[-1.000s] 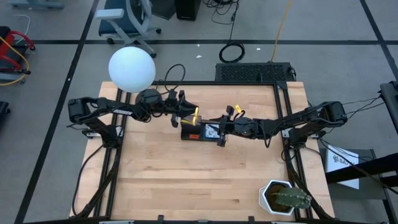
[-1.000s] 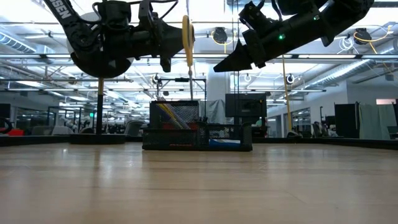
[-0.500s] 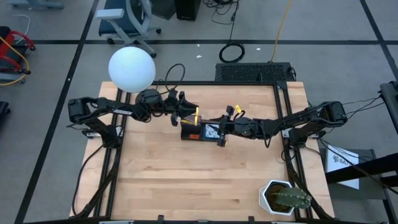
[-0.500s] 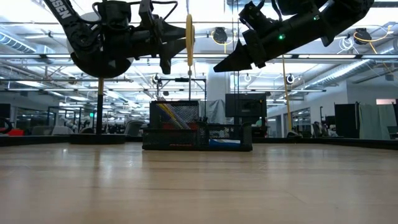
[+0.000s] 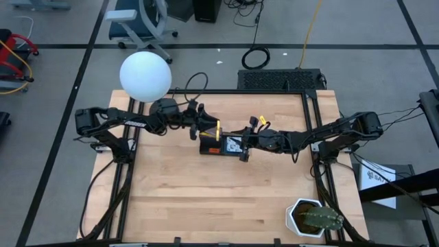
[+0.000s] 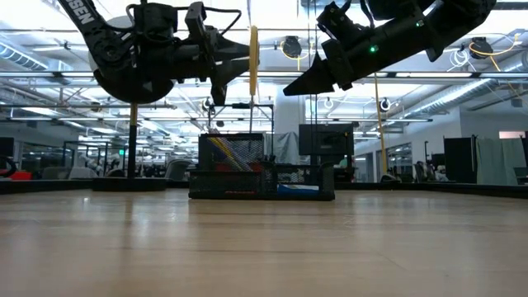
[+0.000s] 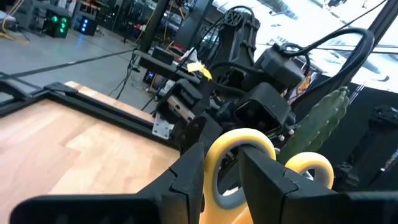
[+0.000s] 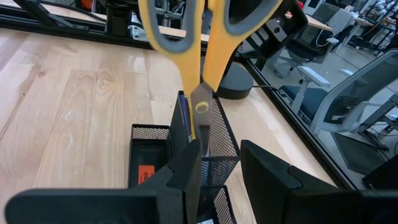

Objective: Pick and place office supplies into organizer
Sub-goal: Put the yellow scissors into the desk organizer

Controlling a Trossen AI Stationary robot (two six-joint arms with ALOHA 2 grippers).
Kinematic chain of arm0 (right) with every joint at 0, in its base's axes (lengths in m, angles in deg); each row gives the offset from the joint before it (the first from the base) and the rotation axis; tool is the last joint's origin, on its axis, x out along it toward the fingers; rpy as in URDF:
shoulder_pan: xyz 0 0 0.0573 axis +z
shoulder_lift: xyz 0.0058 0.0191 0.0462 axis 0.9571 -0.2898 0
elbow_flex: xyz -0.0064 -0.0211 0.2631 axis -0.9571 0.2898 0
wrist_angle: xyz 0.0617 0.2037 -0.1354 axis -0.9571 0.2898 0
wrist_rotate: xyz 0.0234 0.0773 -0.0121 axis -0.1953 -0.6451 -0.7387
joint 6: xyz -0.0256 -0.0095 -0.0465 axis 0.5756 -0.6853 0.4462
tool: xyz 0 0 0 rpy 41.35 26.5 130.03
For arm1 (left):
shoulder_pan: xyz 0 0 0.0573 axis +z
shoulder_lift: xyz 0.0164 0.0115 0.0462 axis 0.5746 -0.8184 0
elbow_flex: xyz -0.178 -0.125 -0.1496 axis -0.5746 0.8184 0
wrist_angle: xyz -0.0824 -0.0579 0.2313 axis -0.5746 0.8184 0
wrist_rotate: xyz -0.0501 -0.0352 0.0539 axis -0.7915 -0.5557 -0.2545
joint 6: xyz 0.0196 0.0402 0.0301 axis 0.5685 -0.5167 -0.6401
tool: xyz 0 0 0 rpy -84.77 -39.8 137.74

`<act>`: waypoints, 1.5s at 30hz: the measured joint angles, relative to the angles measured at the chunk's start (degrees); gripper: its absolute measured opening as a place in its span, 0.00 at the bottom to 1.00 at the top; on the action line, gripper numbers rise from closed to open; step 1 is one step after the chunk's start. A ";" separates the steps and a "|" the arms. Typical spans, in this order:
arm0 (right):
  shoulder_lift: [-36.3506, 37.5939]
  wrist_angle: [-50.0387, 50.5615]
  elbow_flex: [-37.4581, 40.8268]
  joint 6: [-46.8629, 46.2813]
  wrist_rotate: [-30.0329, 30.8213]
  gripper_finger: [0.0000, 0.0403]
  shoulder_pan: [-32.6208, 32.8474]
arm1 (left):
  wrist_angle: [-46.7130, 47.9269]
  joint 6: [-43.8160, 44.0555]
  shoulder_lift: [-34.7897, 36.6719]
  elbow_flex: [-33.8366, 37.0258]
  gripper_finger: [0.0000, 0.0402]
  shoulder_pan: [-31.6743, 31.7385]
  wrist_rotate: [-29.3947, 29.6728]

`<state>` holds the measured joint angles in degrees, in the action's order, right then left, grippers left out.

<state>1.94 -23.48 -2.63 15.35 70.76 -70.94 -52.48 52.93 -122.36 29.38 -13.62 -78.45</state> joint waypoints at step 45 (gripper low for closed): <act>0.00 -1.75 0.00 -1.50 -14.63 0.26 -0.02 | 6.98 -1.89 0.00 0.00 0.26 -0.47 4.44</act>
<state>1.94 -25.23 -2.63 13.85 56.14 -70.96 -45.51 51.04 -122.36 29.38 -14.08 -74.00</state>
